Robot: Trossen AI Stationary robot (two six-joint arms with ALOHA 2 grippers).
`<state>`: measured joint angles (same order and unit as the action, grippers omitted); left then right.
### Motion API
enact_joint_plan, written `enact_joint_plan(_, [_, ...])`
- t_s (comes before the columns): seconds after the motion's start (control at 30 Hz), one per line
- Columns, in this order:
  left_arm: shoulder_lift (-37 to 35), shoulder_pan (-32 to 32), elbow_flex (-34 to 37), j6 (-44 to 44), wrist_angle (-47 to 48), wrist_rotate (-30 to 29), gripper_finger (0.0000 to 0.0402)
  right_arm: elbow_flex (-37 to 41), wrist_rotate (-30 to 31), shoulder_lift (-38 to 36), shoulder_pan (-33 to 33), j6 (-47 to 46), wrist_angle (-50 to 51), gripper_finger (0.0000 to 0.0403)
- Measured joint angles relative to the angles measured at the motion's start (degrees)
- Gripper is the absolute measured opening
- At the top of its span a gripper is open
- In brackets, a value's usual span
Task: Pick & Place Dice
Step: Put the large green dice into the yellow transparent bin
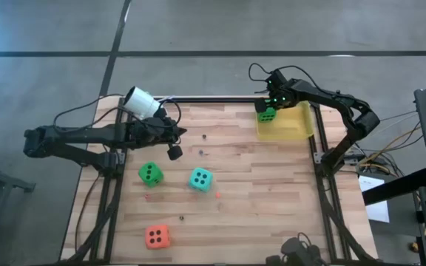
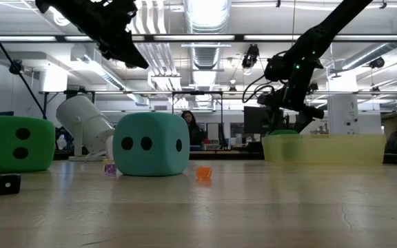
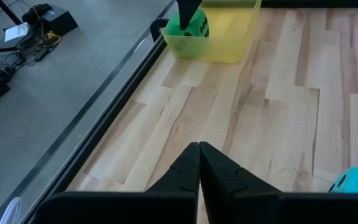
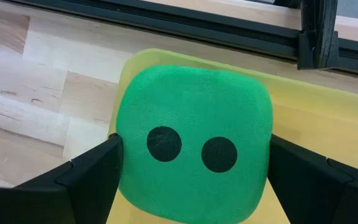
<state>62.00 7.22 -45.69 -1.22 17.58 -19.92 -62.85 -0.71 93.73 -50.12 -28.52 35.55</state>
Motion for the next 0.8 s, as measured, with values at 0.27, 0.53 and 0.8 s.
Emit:
enact_joint_plan(0.27, [0.00, 0.00, 0.00, 0.00, -0.02, 0.00, 0.0012, 0.11, 0.02, 0.00, 0.01, 2.48, -0.11, 0.0349])
enact_joint_plan(0.53, [0.00, 0.00, 0.00, 0.01, 0.00, 0.02, 0.0012, 0.26, 0.13, 0.00, 0.01, 3.18, -0.17, 0.0392])
enact_joint_plan(0.8, [0.00, 0.00, 0.00, 0.02, 0.04, 0.00, 0.0012, 0.39, 0.46, 0.00, 0.41, 1.57, -0.07, 0.0399])
